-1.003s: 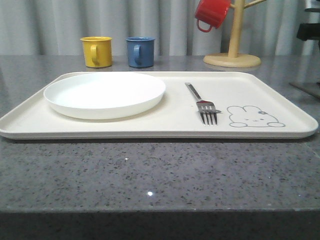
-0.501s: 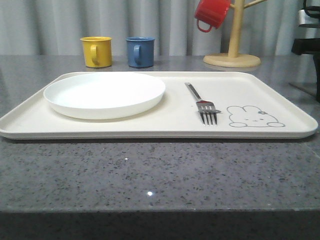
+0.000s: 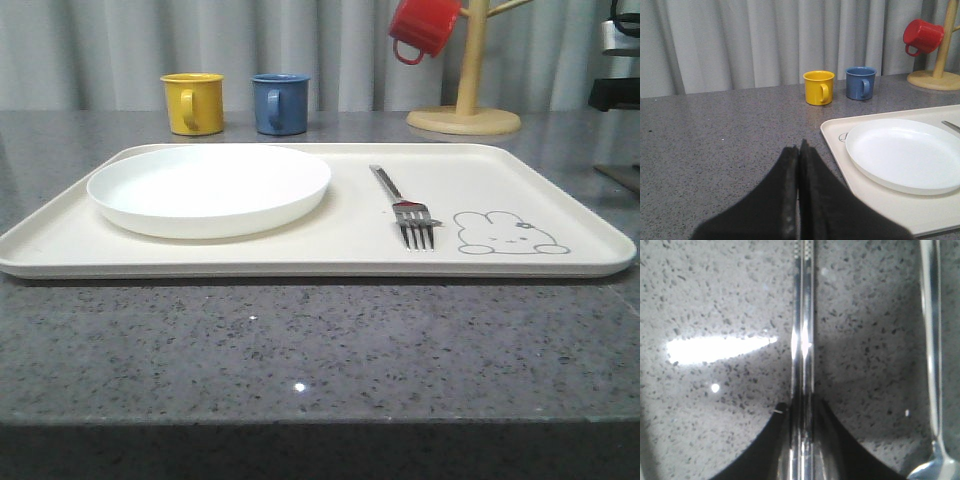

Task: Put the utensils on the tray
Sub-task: 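Grasp the silver chopsticks with the right gripper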

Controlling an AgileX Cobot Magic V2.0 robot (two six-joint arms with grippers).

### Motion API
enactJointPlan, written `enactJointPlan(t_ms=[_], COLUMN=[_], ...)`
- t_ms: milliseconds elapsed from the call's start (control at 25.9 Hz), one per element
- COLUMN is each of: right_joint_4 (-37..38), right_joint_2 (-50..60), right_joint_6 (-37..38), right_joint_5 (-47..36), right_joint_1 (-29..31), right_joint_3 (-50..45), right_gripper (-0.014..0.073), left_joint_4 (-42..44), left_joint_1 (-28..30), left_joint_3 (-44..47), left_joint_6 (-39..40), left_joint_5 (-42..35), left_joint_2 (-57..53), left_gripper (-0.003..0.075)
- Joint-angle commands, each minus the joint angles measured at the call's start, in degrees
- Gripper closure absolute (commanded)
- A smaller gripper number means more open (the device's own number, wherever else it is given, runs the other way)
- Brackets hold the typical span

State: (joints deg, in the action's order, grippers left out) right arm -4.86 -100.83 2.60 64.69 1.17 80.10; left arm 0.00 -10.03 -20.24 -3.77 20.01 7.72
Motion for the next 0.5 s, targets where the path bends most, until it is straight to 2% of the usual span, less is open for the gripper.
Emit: enactJointPlan(t_ms=[0,193,270,463], right_joint_4=[-0.66,-0.72,-0.85,-0.9], right_joint_2=[4.73,6.98,6.98,6.92], right_joint_6=[2.04,6.49,7.56,12.46], right_joint_5=[1.04,5.48,7.54,6.84], right_joint_1=[0.11,-1.39,-3.26,-10.53], right_joint_3=[2.81,7.51,9.76,11.55], right_gripper=[0.0585,0.0585,0.0585,0.0585], left_joint_4=[0.0,0.0,0.0,0.0], left_joint_1=[-0.05,-0.05,-0.05,-0.05], left_joint_3=[-1.48,-1.48,-1.48,-1.48], left_joint_6=[0.41,0.41,0.41,0.41], left_joint_5=[-4.76,-4.86,-4.86,-4.86], left_joint_2=[0.62,0.62,0.62,0.62], left_gripper=[0.0739,0.0739,0.0739,0.0739])
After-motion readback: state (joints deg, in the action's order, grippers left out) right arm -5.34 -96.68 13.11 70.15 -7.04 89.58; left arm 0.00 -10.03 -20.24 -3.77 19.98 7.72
